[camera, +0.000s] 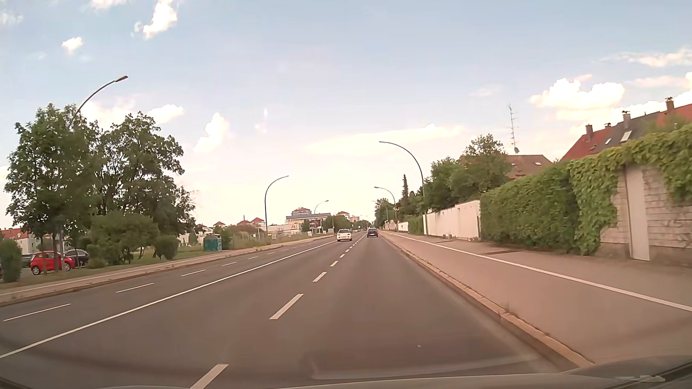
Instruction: Follow the waypoints while adhering to traffic rules and regulations
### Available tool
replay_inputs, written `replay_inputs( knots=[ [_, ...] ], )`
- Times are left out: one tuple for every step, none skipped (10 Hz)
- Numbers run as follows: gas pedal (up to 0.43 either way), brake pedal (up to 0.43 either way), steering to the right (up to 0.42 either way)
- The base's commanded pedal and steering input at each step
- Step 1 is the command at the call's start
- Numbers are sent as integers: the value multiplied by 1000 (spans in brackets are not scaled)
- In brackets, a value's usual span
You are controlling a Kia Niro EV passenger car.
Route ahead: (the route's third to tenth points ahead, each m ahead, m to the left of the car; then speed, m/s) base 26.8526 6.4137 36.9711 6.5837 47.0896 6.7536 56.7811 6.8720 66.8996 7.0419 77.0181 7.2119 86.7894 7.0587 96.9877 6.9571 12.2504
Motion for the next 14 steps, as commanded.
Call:
replay_inputs(
  knots=[
    [98,18,-2],
    [98,18,-2],
    [98,18,-2],
    [98,18,-1],
    [98,24,-1],
    [98,18,-1],
    [98,18,-1],
    [98,18,0],
    [98,24,0],
    [98,18,0],
    [98,18,-1],
    [98,18,0],
    [98,18,-2],
    [98,18,-2]
  ],
)
